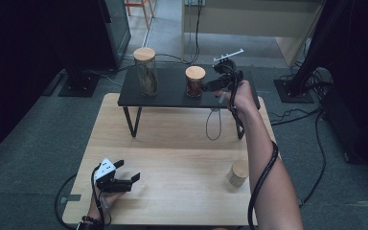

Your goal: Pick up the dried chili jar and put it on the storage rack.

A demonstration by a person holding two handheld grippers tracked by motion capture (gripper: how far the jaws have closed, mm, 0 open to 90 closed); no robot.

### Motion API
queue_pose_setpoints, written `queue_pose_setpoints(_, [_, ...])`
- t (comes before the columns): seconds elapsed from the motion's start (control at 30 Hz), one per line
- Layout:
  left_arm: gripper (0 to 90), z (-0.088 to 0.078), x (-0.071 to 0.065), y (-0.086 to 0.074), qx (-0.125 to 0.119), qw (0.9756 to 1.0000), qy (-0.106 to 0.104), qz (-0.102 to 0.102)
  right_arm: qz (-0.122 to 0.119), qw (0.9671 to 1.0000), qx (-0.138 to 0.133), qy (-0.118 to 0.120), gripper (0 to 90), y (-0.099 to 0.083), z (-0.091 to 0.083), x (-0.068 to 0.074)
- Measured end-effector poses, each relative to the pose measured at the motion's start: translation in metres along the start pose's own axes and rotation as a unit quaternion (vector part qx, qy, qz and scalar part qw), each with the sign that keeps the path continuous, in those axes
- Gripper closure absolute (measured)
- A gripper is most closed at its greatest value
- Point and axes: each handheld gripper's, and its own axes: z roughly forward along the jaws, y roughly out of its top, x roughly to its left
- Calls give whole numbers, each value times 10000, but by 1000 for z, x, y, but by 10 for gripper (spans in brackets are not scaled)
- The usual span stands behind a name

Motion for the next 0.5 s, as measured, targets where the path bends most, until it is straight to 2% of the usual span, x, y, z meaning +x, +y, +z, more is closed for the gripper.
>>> queue_pose_setpoints(0.5, [44, 0, -1, 0, 0, 10000, 44, -21, 129, 9998, -17, -164, 15, -17, -20, -17])
